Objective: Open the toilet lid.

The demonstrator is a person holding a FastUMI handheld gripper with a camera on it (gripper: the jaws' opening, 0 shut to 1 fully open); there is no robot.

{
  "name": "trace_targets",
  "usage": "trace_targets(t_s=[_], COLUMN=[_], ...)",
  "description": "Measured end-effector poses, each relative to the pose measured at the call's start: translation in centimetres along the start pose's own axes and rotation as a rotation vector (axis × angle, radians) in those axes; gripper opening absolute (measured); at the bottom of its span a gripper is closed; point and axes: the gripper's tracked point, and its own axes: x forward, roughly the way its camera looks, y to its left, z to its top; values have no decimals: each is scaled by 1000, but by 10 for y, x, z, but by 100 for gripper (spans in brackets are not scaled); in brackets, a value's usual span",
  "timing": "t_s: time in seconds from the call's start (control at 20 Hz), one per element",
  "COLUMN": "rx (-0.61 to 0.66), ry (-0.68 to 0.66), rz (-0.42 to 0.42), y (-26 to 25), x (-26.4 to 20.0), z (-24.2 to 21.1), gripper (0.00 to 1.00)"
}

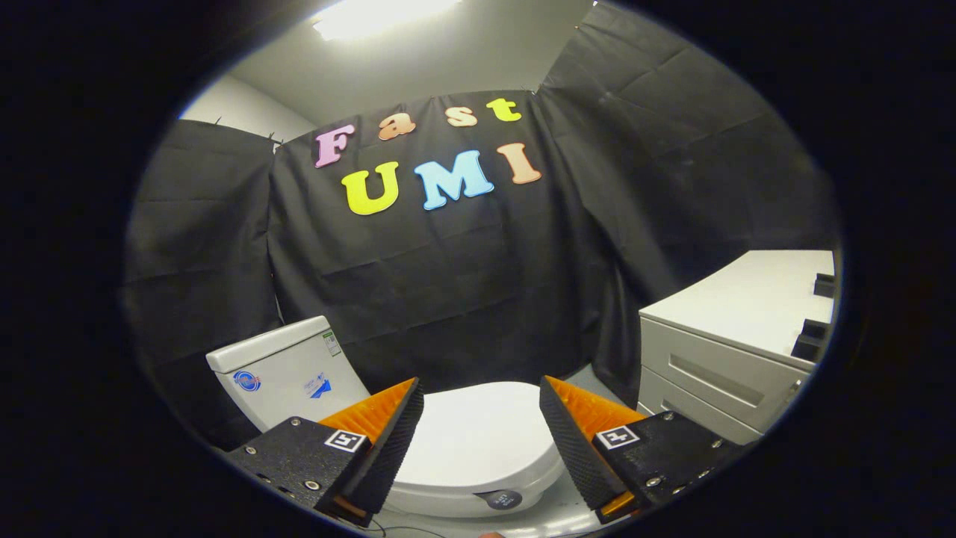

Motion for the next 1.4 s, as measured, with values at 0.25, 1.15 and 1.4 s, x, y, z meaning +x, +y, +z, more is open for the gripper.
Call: trace_targets(t_s=[0.25,1.15,1.4], rx=[127,583,619], ry=[97,467,525], rz=[35,40,-10], y=[-9,-39,-54], x=[10,13,12], z=[-29,-136,-163], gripper=[95,95,95])
